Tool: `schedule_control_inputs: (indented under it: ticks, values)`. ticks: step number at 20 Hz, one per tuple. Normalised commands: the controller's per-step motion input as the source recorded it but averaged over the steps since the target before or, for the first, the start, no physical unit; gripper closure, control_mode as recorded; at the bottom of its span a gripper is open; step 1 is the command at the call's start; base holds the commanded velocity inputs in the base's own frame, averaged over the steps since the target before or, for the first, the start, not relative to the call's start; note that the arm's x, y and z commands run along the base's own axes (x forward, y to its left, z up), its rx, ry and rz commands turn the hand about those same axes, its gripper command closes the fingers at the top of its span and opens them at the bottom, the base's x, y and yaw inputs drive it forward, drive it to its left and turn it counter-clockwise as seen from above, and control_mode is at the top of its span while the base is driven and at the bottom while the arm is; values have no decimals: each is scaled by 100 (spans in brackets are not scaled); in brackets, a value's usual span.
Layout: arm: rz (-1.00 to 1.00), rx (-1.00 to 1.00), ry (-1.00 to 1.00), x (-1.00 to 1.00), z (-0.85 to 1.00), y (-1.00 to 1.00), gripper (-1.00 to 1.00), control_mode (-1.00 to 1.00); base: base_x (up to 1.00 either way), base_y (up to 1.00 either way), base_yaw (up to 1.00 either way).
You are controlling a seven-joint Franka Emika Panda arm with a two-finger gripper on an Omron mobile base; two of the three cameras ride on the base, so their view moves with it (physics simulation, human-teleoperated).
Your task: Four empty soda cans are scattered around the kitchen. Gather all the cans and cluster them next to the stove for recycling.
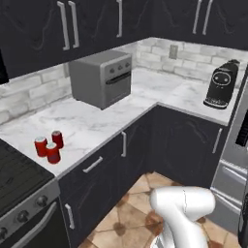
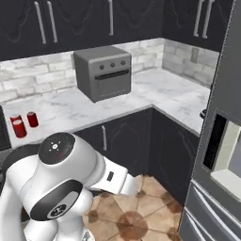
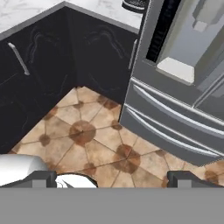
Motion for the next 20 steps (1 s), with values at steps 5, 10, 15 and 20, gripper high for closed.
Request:
schedule_control_inputs:
  ticks: [5,10,15,20]
  values:
    - [0,0,0,0,0,0,-100,100,-34,-29,-44]
    - [0,0,0,0,0,0,-100,100,-46,-30,-39]
    - [0,0,0,0,0,0,-100,100,-37,-18,-34]
    - [0,0,0,0,0,0,-100,100,-20,-27,-24]
